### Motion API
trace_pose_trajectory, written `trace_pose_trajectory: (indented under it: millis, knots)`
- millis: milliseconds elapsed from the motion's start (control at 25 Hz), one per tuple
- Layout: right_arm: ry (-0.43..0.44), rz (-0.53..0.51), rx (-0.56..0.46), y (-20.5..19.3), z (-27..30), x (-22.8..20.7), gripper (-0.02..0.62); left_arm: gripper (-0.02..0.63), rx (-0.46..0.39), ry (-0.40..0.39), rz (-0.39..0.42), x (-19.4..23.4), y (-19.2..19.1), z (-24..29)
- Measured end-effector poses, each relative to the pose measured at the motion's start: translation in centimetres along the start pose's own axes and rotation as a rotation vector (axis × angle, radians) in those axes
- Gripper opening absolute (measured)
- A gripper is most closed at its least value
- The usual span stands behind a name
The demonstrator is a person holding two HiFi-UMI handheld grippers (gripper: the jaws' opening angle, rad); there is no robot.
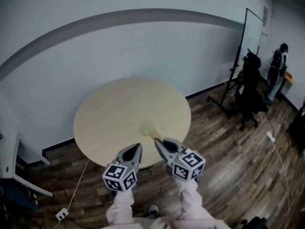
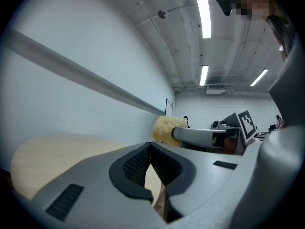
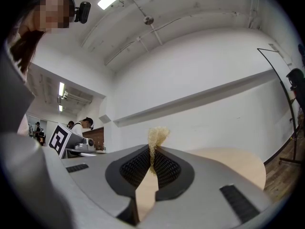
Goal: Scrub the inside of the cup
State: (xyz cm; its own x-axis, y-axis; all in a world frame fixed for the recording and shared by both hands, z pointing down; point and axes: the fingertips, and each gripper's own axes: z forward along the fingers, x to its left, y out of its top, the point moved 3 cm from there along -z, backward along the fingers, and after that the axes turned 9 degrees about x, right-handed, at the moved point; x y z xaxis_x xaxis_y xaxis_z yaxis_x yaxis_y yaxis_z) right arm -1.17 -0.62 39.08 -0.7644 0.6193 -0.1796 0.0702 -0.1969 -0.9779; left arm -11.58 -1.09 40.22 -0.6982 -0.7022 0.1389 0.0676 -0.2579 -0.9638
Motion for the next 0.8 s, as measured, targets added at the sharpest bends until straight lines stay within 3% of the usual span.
trace_pose_trajectory:
  millis: [800]
  knots:
    - [-0.047,0.006,0.025,0.1,5.6,-4.5,0.028,-0.008,0.015,-0.033,-0.009,6.0,0.7,5.3]
